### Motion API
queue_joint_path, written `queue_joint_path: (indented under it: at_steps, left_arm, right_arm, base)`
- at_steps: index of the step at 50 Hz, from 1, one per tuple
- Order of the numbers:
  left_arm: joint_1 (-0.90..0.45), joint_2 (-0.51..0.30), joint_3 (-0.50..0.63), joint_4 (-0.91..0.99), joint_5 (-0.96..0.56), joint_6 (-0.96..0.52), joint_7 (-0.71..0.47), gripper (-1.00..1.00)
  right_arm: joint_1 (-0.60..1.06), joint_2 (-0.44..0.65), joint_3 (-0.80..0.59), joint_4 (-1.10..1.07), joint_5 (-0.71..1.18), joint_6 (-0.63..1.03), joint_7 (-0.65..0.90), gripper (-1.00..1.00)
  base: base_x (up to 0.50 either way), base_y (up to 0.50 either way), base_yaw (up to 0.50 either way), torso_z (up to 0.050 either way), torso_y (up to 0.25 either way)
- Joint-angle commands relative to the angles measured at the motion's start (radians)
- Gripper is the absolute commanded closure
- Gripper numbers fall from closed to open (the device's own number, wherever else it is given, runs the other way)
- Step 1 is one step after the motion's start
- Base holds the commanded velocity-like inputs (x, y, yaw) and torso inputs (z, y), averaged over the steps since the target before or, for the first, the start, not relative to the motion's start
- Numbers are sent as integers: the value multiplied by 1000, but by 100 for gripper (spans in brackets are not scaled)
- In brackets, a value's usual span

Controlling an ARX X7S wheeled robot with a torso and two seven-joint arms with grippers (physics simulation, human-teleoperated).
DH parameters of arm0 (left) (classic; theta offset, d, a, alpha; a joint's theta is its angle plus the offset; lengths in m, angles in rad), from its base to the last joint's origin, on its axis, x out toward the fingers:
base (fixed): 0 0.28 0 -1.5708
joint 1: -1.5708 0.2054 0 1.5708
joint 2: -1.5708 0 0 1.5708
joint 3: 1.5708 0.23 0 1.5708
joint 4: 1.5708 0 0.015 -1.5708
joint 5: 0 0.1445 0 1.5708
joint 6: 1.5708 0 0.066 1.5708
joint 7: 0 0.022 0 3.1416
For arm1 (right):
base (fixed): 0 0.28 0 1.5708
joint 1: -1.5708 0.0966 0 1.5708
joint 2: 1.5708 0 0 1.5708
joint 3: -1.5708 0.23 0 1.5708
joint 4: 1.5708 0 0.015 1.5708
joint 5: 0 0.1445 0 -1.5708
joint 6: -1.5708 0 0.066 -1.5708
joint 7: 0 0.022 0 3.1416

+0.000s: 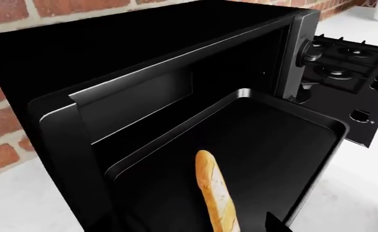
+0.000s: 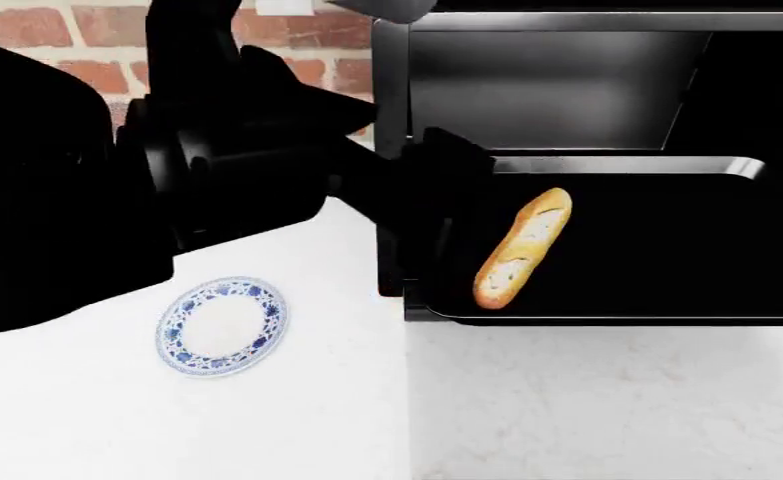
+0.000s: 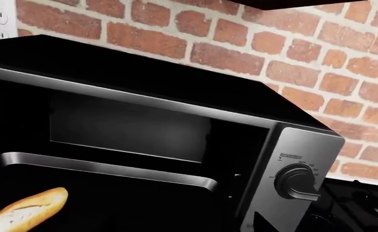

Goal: Place the baguette on the tray of the toaster oven.

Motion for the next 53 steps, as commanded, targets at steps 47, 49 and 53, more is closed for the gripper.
queue_joint_path:
  at_steps: [47, 49, 53]
  left_arm:
    - [92, -529, -65, 115, 65, -52, -209, -100]
    - [87, -527, -63, 116, 60, -48, -217, -100]
    - [58, -516, -54, 105, 48, -51, -232, -100]
  right_arm:
    - [-213, -193, 304, 2, 30, 88, 111, -100]
    - [-205, -220, 283, -8, 24, 46, 118, -100]
    - [-106, -210, 149, 0, -4, 4, 103, -100]
  base:
    - [0, 0, 0, 0, 0]
    - [0, 0, 0, 0, 0]
    - [0, 0, 0, 0, 0]
